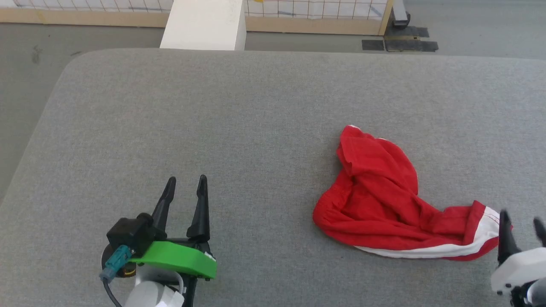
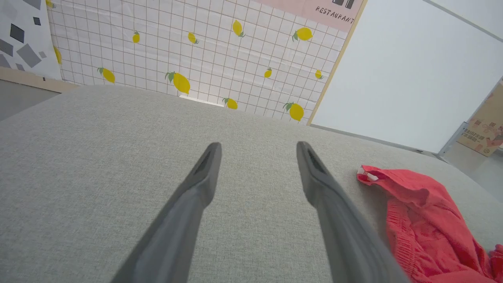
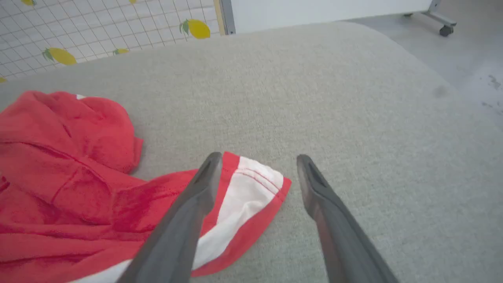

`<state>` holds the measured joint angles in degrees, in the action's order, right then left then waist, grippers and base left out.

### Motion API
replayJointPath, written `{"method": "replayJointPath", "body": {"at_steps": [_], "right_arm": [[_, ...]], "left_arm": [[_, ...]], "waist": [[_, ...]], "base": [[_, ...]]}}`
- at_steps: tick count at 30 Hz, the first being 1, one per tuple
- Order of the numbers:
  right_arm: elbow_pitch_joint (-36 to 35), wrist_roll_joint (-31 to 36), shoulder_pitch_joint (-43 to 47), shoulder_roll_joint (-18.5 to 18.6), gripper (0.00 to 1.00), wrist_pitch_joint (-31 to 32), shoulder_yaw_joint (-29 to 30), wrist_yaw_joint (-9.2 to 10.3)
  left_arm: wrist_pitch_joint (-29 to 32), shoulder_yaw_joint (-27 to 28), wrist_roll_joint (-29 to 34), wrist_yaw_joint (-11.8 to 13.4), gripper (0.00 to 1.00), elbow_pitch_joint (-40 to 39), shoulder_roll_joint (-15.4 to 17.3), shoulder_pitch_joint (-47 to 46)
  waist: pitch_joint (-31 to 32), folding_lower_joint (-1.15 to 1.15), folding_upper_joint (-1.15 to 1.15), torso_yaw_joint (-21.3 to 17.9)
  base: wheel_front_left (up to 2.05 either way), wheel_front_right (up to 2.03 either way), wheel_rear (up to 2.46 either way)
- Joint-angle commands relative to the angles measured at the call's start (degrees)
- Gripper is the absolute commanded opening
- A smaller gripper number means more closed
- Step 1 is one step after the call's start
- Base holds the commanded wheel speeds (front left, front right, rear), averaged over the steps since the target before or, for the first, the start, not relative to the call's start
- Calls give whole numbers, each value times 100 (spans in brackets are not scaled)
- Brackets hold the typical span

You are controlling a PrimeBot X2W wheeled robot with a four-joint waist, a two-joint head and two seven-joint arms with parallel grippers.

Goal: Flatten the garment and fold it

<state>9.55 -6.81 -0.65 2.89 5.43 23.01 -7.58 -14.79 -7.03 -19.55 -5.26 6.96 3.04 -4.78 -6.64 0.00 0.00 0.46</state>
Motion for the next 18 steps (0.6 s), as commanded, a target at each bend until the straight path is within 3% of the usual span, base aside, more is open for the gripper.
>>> {"method": "replayJointPath", "body": {"at_steps": [1,4,8,13,18], "right_arm": [[-141,91,-91,-1,100,-351,-99,9],[-553,81,-6,-1,100,-1181,-370,9],[-771,45,145,-1,100,-1694,-668,9],[-718,-42,213,-1,100,-1775,-927,9],[-674,-108,177,-1,100,-1781,-1191,9]], "left_arm": [[-20,-11,47,-28,100,11,-16,42],[-20,-86,53,-48,100,20,-16,21],[-20,-495,68,-112,100,142,-16,-180],[62,-1644,-81,-198,100,817,-16,-757],[742,-2560,-402,-217,100,1672,-16,-1573]], "waist": [[46,0,0,-23],[88,0,0,-59],[75,0,0,-110],[42,0,0,-183],[-39,0,0,-319]], "base": [[0,0,0],[0,0,0],[0,0,0],[0,0,0],[0,0,0]]}}
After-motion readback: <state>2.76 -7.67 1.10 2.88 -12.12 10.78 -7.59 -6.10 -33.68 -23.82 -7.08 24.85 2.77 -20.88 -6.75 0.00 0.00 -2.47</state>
